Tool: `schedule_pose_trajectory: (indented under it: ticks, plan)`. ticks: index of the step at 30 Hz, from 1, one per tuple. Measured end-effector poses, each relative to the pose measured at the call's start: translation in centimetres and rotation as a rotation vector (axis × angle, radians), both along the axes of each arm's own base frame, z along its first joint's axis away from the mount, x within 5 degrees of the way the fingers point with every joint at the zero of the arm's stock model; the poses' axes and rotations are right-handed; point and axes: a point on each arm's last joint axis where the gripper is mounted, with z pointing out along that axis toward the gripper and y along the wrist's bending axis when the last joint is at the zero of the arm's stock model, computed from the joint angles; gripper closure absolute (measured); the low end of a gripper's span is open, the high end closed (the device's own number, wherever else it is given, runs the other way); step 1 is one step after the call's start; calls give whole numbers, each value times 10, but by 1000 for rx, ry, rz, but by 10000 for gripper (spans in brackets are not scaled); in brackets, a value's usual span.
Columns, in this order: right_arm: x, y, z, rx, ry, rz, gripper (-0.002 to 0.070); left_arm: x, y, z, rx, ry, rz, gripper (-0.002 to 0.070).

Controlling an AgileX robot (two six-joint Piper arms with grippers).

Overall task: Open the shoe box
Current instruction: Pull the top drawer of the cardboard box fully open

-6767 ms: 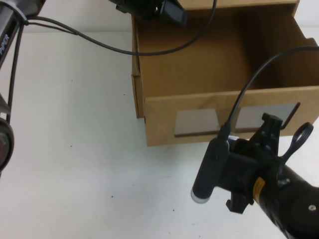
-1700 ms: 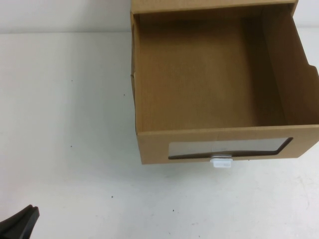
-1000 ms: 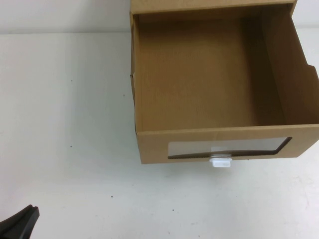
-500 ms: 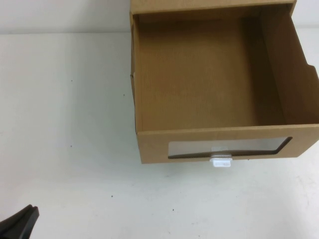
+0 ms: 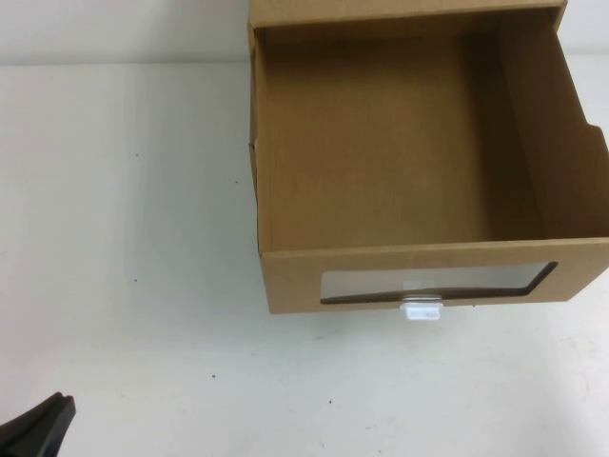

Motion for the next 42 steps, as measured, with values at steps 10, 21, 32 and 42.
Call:
schedule_pose_trajectory:
  ticks: [10, 21, 32, 42]
  plan:
    - [3, 6, -35, -204, 127, 92, 694, 0, 0, 0, -1, 2, 0, 679]
    - [1, 7, -43, -190, 209, 114, 694, 0, 0, 0, -1, 2, 0, 679]
    - [1, 7, -43, -188, 209, 115, 694, 0, 0, 0, -1, 2, 0, 679]
    - [1, 8, -43, -188, 210, 115, 694, 0, 0, 0, 1, 2, -1, 679]
